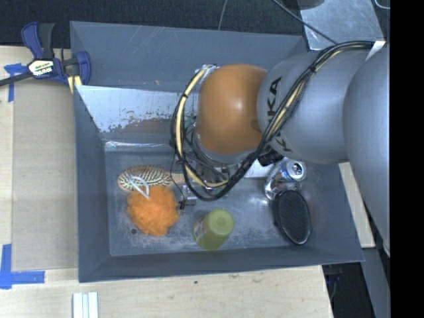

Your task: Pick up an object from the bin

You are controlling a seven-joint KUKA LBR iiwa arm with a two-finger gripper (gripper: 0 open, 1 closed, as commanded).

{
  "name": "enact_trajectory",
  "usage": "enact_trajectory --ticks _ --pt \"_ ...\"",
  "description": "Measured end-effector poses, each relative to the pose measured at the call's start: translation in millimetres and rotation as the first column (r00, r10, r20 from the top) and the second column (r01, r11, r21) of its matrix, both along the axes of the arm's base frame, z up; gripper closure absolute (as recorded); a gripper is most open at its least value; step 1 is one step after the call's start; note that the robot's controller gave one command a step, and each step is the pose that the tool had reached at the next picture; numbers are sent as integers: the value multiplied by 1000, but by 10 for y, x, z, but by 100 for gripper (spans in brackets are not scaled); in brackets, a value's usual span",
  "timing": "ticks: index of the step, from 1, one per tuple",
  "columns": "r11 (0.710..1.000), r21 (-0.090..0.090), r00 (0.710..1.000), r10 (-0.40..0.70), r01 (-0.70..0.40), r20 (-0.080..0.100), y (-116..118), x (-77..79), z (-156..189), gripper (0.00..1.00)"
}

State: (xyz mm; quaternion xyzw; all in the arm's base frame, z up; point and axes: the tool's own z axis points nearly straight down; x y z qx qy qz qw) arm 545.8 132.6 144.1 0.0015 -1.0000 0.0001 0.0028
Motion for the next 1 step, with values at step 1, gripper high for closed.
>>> enact_trajectory --ticks 1 --pt "998 0 998 62 -62 2 -54 594 -619 0"
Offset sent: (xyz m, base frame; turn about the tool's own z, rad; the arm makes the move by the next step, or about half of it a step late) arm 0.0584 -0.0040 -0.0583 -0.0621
